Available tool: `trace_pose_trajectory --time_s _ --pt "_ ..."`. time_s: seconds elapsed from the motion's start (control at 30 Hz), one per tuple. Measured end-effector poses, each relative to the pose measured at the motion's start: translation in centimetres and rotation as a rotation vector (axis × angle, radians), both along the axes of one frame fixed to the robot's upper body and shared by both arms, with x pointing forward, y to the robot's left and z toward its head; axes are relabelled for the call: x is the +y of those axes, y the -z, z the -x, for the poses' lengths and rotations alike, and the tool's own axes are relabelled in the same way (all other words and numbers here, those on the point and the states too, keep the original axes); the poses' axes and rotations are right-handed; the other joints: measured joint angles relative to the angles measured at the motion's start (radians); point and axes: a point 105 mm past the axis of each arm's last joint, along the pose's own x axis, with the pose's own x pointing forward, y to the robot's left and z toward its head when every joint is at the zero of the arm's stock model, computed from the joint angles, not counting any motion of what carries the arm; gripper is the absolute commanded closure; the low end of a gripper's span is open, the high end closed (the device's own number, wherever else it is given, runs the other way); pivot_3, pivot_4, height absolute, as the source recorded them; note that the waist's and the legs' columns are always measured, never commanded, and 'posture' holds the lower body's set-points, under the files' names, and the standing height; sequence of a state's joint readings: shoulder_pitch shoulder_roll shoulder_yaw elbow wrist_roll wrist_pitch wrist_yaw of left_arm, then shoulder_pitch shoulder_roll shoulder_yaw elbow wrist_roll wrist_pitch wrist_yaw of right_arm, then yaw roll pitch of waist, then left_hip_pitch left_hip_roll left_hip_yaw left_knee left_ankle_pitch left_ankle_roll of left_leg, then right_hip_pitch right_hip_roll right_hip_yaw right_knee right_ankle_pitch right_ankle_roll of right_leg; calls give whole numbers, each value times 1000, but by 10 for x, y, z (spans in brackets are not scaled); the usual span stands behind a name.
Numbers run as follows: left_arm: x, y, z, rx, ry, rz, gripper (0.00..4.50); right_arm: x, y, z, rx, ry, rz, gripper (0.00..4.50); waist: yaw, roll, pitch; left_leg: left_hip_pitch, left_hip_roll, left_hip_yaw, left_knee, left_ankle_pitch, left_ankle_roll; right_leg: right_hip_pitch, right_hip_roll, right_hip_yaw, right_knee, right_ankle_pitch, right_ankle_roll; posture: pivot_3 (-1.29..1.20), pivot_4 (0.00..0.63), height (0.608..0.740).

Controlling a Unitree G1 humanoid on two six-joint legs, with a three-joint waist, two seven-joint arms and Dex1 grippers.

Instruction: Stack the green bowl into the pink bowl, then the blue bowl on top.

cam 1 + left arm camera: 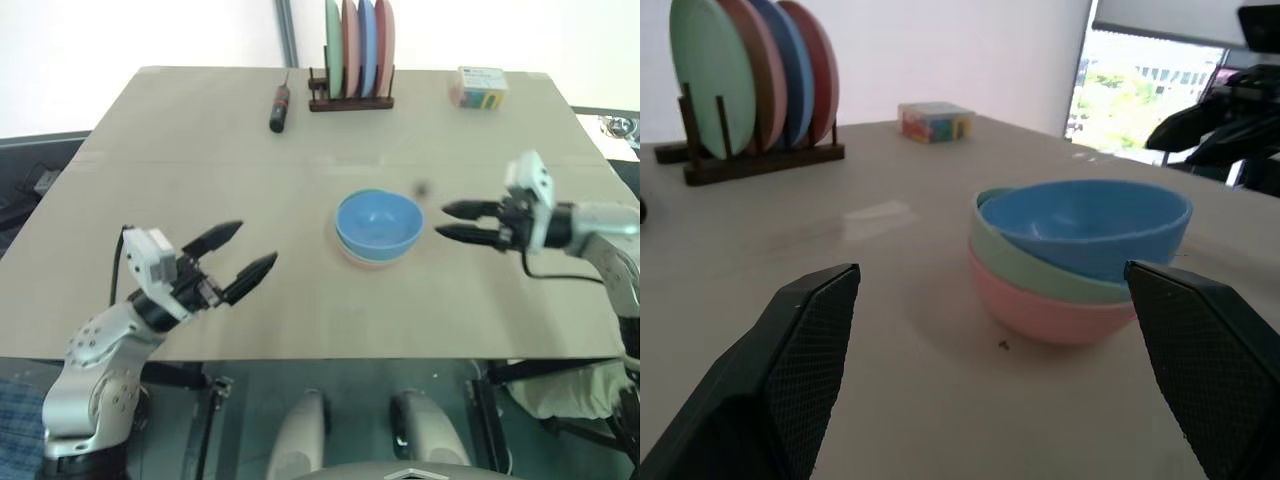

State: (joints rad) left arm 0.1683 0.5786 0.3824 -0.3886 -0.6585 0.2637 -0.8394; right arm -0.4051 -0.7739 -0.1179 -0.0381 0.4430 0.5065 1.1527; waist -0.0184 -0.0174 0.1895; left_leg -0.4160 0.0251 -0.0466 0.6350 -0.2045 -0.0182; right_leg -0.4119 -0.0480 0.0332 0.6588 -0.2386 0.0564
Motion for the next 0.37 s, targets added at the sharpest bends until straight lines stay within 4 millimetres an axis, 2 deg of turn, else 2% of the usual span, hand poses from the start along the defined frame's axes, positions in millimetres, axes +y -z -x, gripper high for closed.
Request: trace_pose_trajectory --time_s 0.07,0.2,0.37 --pt "7 4 3 11 -33 -27 0 -22 13 7 -3 23 -4 2511 2 0 0 1 0 0 0 0 0 0 0 0 1 -1 -1 0 150 740" --pt "16 8 8 16 -77 -70 0 -55 27 20 -44 23 11 2511 -1 0 0 3 1 4 1 0 0 1 1 3 2 -3 2 0 150 740" --pt "17 8 8 4 -80 -86 0 -62 24 23 -88 8 5 2511 -3 0 0 5 2 6 1 0 0 1 1 7 2 -3 2 0 150 740"
